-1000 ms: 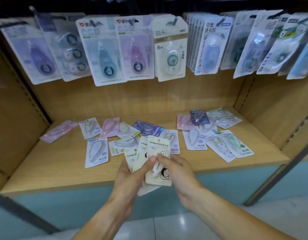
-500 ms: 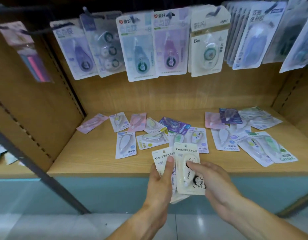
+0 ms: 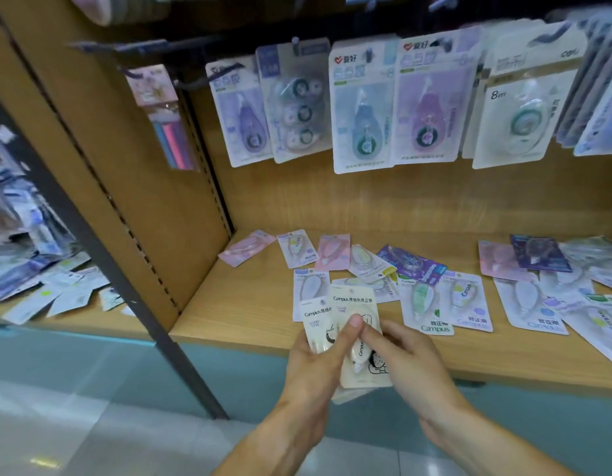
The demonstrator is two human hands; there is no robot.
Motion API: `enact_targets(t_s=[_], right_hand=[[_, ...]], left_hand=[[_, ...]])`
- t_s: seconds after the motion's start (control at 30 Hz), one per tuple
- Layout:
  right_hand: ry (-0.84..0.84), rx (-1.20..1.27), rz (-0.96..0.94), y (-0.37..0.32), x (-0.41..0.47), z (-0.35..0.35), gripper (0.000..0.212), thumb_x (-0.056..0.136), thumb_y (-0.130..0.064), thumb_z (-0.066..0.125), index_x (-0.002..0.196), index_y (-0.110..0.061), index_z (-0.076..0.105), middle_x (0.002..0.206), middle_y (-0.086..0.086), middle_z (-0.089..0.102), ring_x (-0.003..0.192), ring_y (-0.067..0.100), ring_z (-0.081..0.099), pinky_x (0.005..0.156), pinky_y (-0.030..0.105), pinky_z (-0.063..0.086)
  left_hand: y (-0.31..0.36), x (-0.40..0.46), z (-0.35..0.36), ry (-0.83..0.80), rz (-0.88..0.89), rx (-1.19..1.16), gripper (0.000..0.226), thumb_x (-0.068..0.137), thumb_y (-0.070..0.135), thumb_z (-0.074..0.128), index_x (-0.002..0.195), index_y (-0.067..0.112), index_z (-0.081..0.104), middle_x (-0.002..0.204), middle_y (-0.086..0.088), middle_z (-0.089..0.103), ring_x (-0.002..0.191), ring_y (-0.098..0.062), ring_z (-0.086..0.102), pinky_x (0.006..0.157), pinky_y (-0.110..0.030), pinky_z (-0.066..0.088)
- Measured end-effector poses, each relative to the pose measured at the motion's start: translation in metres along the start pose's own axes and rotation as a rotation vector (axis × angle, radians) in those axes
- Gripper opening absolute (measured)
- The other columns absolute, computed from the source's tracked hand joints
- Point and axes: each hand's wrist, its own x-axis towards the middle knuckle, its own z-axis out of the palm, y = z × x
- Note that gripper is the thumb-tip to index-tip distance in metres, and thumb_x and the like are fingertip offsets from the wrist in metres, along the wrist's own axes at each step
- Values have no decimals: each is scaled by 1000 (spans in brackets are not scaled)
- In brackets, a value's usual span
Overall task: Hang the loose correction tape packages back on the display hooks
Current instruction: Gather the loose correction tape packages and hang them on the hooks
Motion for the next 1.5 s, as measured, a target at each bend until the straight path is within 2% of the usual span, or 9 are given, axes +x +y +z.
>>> enact_targets(t_s=[0.17,0.4,0.47,0.6,0.9,1.13,1.3,1.43,1.5], right_hand=[[-48,23,-4,-6,11,32,19,96,-33,69,99,-16,78,96,1,80,100,23,73,92,40,56],[-136,-46,6,-15,24,64,21,99,-38,64,91,-22,76,87,-11,78,83,12,71,74,19,51],[-142,-38,31,-30,40,64,25,103,-36,57,98,-22,77,94,-8,79,88,12,73,78,26,54],[201,-571,-142,-57,120,71,34,104,-41,50,121,-17,68,107,-1,70,99,22,63,82,34,47],[339,-1128,6,-31,214,110,46,101,-25,55,139,-1,46,140,19,52,131,37,43,104,42,41],[376,-1151,103,-28,221,105,50,89,-33,68,132,-11,53,138,17,48,129,36,41,107,40,32],[371,-976,55,-28,219,100,54,87,-24,71,132,-12,44,135,18,51,132,38,41,107,42,35],[622,-629,-97,-45,212,99,74,80,-10,75,141,-3,33,134,24,49,121,44,54,97,45,49],[549,-367,-81,-61,204,112,70,80,-5,77,137,-7,37,127,18,55,111,39,61,91,43,55]], left_hand=[[25,8,-30,39,31,78,32,87,34,82,110,13,79,98,-4,83,91,-19,80,66,-24,62],[42,22,-57,44,34,108,33,86,33,82,113,14,79,102,-6,82,96,-23,80,87,-38,62],[50,29,-65,55,17,79,34,86,33,83,113,13,79,103,-8,82,96,-27,80,90,-42,62],[63,42,-83,100,-1,35,38,82,37,85,111,13,79,100,-7,82,92,-26,80,83,-37,61],[73,71,-103,181,6,4,44,75,44,90,101,11,78,89,-5,82,85,-26,80,91,-45,62],[74,77,-109,208,5,3,40,79,47,87,99,13,78,84,0,82,74,-16,79,63,-28,55],[72,78,-117,202,-9,-9,43,78,49,87,101,15,78,84,0,82,81,-21,79,69,-31,56],[78,76,-123,183,-50,-78,44,80,49,85,106,15,77,91,-6,82,88,-27,79,84,-39,59],[81,76,-128,178,-43,-140,43,82,46,83,110,13,77,94,-8,82,90,-28,79,90,-41,59]])
